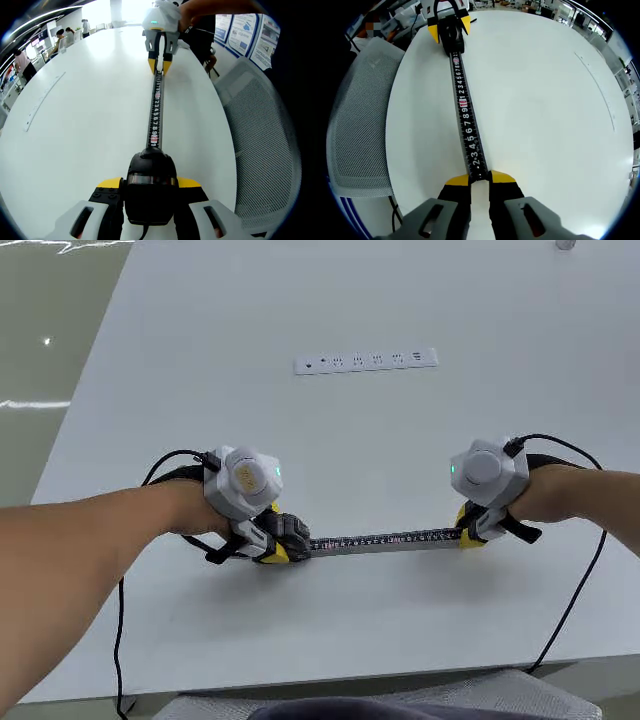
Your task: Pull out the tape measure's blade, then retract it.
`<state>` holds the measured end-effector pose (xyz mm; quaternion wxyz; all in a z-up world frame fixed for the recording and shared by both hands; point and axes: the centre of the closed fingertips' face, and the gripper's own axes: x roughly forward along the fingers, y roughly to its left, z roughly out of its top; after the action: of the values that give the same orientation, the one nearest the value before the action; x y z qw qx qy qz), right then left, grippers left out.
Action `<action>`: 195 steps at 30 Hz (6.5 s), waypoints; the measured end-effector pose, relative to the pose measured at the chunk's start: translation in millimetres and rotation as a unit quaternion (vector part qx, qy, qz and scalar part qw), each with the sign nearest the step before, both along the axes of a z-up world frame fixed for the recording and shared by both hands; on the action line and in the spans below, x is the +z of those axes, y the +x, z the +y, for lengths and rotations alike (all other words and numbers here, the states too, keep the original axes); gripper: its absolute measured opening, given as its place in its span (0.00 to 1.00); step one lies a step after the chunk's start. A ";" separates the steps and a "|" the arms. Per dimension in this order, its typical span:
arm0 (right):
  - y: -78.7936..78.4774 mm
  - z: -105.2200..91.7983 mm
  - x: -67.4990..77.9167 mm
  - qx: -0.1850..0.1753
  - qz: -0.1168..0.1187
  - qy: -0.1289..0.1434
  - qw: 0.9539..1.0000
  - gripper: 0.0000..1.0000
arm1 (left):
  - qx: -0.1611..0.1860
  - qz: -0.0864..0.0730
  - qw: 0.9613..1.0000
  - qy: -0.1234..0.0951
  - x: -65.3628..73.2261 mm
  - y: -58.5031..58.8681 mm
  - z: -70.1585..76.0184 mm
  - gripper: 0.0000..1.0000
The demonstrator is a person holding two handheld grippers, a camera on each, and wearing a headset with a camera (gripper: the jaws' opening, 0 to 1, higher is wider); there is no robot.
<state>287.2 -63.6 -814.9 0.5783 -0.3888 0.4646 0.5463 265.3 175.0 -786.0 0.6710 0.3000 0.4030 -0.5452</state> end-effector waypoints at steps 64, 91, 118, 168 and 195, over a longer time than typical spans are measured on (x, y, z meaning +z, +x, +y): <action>2.4 -11.7 18.5 -0.147 -0.039 0.101 0.983 0.49 | 0.142 -0.027 0.987 -0.066 19.4 10.8 38.0 0.61; -56.6 -63.6 46.1 -0.333 -0.108 0.194 0.916 0.92 | 0.373 -0.052 0.907 -0.188 45.9 -42.4 112.6 0.94; -100.5 -102.2 69.8 -0.381 -0.154 0.231 0.882 1.00 | 0.424 -0.082 0.870 -0.239 61.7 -96.9 139.3 1.00; -76.2 -83.5 73.6 -0.253 -0.144 0.203 0.935 0.94 | 0.479 -0.111 0.840 -0.229 71.9 -55.1 88.1 1.00; -13.0 -35.2 79.7 -0.042 -0.089 0.123 0.988 0.76 | 0.495 -0.149 0.830 -0.212 63.8 -31.4 47.3 1.00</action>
<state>274.2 -98.8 -735.2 0.6832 -0.3423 0.3565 0.5376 233.9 222.3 -722.2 0.9499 -0.0113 0.2677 -0.1613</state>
